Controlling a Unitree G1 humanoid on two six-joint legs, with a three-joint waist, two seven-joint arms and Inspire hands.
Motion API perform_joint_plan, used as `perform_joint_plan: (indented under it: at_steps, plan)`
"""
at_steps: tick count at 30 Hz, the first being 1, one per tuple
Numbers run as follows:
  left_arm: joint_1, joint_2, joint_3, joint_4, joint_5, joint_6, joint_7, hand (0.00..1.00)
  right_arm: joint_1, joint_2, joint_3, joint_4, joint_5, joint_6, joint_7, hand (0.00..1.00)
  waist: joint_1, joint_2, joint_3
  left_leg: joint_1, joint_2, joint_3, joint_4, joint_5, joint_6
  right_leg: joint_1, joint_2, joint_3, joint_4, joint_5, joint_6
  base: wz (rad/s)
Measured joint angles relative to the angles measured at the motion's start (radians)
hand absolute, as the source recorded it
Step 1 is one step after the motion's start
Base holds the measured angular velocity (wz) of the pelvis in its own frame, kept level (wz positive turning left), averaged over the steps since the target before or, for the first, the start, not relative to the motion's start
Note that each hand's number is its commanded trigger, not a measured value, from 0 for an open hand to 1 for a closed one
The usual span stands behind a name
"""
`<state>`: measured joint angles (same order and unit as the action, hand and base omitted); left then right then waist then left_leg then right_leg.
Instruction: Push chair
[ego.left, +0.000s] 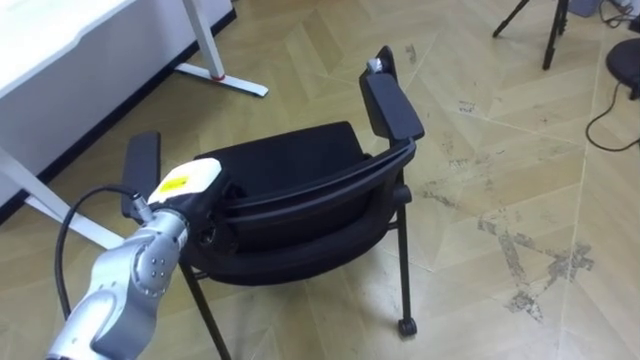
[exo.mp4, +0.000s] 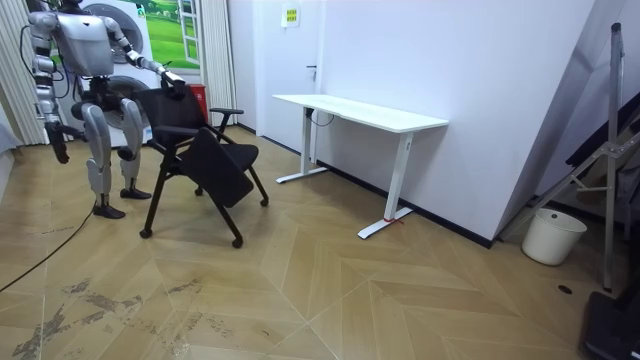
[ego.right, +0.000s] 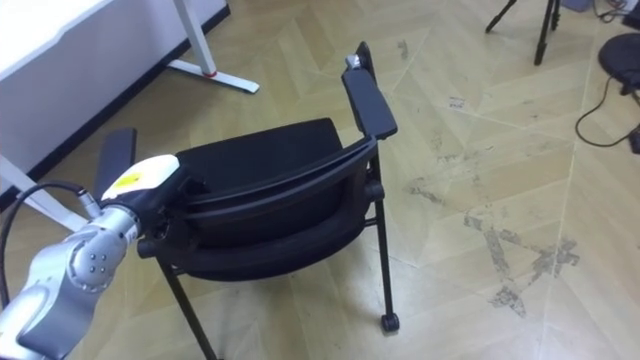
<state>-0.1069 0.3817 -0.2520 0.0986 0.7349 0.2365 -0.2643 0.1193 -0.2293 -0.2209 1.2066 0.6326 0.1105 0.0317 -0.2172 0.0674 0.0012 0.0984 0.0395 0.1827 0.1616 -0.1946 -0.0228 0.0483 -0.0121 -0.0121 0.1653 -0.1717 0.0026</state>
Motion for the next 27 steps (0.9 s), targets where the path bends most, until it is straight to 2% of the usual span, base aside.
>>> perform_joint_plan:
  at_steps: [4,6,10,13,15,16,18,19,21,22,23,27]
  plan:
    - [0.0,0.005,0.001,0.0,-0.001,0.004,0.008,1.0,0.024,-0.002,-0.038,0.004,0.04,0.001,-0.008,0.0,-0.01,-0.002,0.001,-0.001,0.0,-0.001,0.0,0.0,0.0,0.0,0.0,0.0,0.001,0.0,0.0,-0.01]
    - [0.003,0.011,0.016,0.0,-0.004,0.004,0.008,1.0,0.031,-0.003,-0.102,0.004,0.065,0.002,-0.03,0.0,-0.022,-0.005,0.0022,-0.002,0.0,-0.002,0.0,0.0,0.0,-0.004,0.0,0.004,0.002,0.0,0.0,-0.02]
    - [0.008,0.028,0.024,0.001,-0.012,0.011,0.015,1.0,0.043,-0.02,-0.197,-0.004,0.09,0.001,-0.079,0.0,-0.04,-0.013,-0.0003,-0.004,0.0,0.005,0.0,0.0,0.0,-0.013,0.001,0.009,0.007,0.0,0.0,-0.06]
    - [0.016,0.041,0.042,-0.002,-0.014,0.012,0.016,1.0,0.064,-0.025,-0.291,-0.041,0.197,-0.002,-0.144,0.0,-0.052,-0.023,-0.0018,-0.004,0.0,0.01,0.001,0.0,0.0,-0.022,0.003,0.03,0.008,0.0,0.0,-0.11]
    - [0.02,0.062,0.045,-0.003,-0.033,0.021,0.024,1.0,0.068,-0.036,-0.358,-0.071,0.291,-0.003,-0.207,0.0,-0.071,-0.023,-0.0025,-0.008,-0.001,0.013,0.001,0.0,0.0,-0.028,0.003,0.036,0.011,0.0,0.001,-0.14]
    - [0.021,0.076,0.046,-0.002,-0.049,0.03,0.037,1.0,0.067,-0.041,-0.405,-0.112,0.326,-0.004,-0.263,0.0,-0.083,-0.022,-0.0035,-0.009,-0.001,0.021,0.001,0.0,0.0,-0.03,0.003,0.038,0.023,-0.001,0.002,-0.07]
    - [0.038,0.08,0.066,-0.003,-0.047,0.045,0.062,1.0,0.074,-0.051,-0.504,-0.242,0.353,-0.005,-0.384,0.0,-0.106,-0.027,-0.0029,-0.015,-0.001,0.032,0.001,0.0,0.0,-0.032,0.002,0.04,0.03,0.0,0.002,-0.08]
    - [0.04,0.081,0.071,-0.002,-0.048,0.046,0.063,1.0,0.081,-0.051,-0.522,-0.288,0.354,-0.006,-0.415,0.0,-0.111,-0.027,-0.0032,-0.017,-0.001,0.035,0.001,0.0,0.0,-0.036,0.002,0.042,0.033,-0.001,0.002,-0.06]
    - [0.04,0.113,0.081,-0.003,-0.049,0.041,0.07,1.0,0.09,-0.053,-0.59,-0.495,0.347,-0.022,-0.545,0.0,-0.135,-0.023,-0.0063,-0.029,-0.002,0.036,0.002,0.0,0.0,-0.052,0.002,0.043,0.041,-0.001,0.004,0.0]
    - [0.04,0.116,0.084,-0.003,-0.049,0.041,0.074,1.0,0.09,-0.055,-0.6,-0.552,0.344,-0.029,-0.58,0.0,-0.136,-0.023,-0.0063,-0.034,-0.002,0.036,0.002,0.0,0.0,-0.059,0.002,0.046,0.044,-0.001,0.004,-0.06]
    - [0.04,0.119,0.087,-0.002,-0.047,0.042,0.09,1.0,0.088,-0.063,-0.606,-0.655,0.336,-0.051,-0.645,0.0,-0.137,-0.023,-0.0065,-0.044,-0.003,0.036,0.008,0.0,0.0,-0.075,0.003,0.052,0.058,-0.001,0.004,-0.07]
    - [0.04,0.142,0.09,-0.002,-0.048,0.018,0.118,1.0,0.06,-0.082,-0.614,-0.972,0.107,-0.102,-0.834,0.0,-0.15,-0.017,-0.0071,-0.091,-0.003,0.038,0.037,-0.002,0.003,-0.11,0.0,0.053,0.069,0.003,0.007,0.0]
